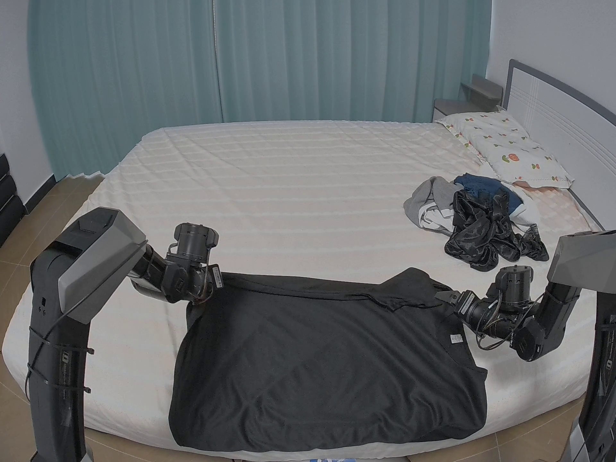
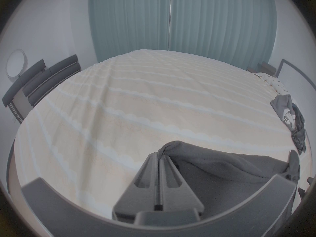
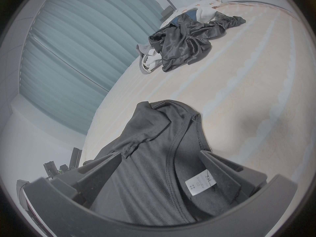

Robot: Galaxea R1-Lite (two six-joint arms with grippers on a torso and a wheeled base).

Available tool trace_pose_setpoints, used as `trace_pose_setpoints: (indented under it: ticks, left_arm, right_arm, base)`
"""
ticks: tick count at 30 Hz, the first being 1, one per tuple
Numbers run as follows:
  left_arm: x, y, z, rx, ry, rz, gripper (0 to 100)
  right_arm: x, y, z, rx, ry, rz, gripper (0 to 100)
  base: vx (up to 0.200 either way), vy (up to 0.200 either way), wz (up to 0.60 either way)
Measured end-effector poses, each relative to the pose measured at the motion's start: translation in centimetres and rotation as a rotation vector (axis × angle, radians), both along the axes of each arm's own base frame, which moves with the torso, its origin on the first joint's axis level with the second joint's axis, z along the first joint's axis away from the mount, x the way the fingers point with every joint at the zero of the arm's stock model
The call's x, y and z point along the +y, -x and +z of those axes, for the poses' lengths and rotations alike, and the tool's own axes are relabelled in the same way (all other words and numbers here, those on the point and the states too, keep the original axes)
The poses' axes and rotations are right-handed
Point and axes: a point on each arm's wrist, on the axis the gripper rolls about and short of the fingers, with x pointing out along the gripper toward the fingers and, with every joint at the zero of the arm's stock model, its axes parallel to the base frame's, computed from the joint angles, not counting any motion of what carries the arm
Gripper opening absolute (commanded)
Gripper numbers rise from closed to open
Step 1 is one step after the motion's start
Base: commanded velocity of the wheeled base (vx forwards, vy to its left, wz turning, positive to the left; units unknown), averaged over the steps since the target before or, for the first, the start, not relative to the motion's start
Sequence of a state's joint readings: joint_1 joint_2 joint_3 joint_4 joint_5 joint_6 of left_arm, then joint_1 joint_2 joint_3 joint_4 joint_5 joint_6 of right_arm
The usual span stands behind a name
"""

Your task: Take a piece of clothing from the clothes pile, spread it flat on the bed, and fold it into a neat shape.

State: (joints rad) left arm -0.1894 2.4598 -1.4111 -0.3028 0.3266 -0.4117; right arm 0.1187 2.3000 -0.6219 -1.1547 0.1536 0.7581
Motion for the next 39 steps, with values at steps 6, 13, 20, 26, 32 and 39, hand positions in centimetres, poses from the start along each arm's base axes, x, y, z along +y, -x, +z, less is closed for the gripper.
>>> trace_pose_setpoints:
  ticks: [6, 13, 20, 26, 32, 39]
  left_arm:
    - [1.2, -0.4, 0.3, -0.008, 0.046, -0.016, 0]
    - [1.9, -0.6, 0.3, -0.008, 0.076, -0.022, 0]
    - [2.0, -0.5, 0.2, -0.004, 0.079, -0.022, 0]
    - [1.8, -0.4, -0.2, 0.006, 0.080, -0.020, 0]
    - [1.8, -0.3, -0.5, 0.011, 0.091, -0.001, 0]
    - [1.7, -0.2, -0.6, 0.014, 0.088, 0.002, 0]
  right_arm:
    - [0.6, -1.3, 0.2, 0.041, 0.013, 0.006, 100]
    - [2.4, -3.1, 1.2, 0.053, 0.031, 0.031, 100]
    - [4.5, -3.2, 1.1, 0.050, 0.031, 0.075, 100]
    - [5.4, -2.8, 0.6, 0.071, 0.036, 0.099, 100]
    - [6.1, -3.2, -0.8, 0.112, 0.048, 0.110, 100]
    - [7.0, -5.4, -1.2, 0.080, 0.080, 0.056, 0]
  base:
    - [0.000, 0.000, 0.00]
    - [0.000, 0.000, 0.00]
    - [0.000, 0.000, 0.00]
    - [0.000, 0.000, 0.00]
    - [0.000, 0.000, 0.00]
    - [0.000, 0.000, 0.00]
